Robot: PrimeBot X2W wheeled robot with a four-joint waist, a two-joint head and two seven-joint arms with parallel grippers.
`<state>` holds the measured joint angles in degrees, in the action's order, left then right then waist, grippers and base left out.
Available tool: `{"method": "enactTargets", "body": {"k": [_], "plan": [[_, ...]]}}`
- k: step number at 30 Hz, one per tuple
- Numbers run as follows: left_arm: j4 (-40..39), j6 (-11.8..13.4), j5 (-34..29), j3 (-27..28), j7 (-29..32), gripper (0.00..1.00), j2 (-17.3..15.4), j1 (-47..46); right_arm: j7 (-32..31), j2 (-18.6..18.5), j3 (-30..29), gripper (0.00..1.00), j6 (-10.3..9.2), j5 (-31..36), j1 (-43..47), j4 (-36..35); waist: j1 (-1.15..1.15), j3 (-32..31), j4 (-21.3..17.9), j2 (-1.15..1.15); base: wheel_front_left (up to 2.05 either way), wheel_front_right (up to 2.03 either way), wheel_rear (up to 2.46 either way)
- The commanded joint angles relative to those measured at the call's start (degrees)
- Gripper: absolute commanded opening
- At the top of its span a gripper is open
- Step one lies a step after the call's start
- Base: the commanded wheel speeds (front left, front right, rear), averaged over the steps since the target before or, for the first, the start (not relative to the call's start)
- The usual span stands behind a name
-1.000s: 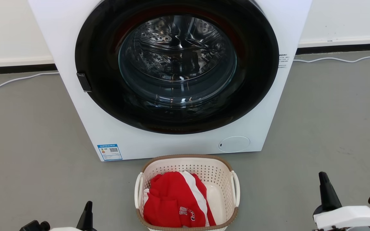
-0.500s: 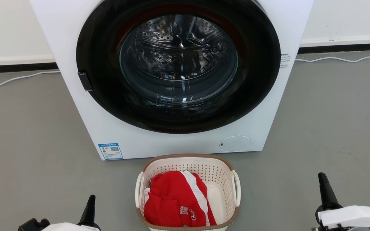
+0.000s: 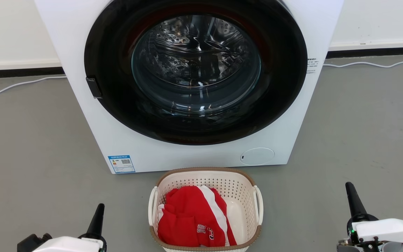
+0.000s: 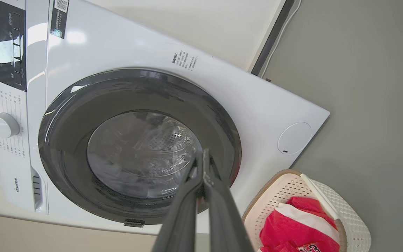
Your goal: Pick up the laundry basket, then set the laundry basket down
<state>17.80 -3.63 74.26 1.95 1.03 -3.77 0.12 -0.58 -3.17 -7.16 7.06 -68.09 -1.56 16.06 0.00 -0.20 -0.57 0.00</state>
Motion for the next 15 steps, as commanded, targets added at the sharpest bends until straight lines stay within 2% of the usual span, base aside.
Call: {"method": "enactTargets", "body": {"k": [1, 15], "plan": [[-1.93, -0.97, 1.46, 1.82, 0.42, 0.00, -0.35, -3.67, -0.87, -0.43, 0.89, 0.00, 0.33, -2.07, -2.88, -1.60, 0.00, 0.01, 0.02, 0.00, 0.00, 0.00, 0.00], [-2.71, -2.22, 8.58, 3.02, 2.61, 0.00, 0.19, -4.82, -3.06, -0.12, 0.77, 0.00, 0.37, -11.60, -3.64, -1.79, 0.00, 0.17, 0.26, 0.00, 0.00, 0.00, 0.00]]}}
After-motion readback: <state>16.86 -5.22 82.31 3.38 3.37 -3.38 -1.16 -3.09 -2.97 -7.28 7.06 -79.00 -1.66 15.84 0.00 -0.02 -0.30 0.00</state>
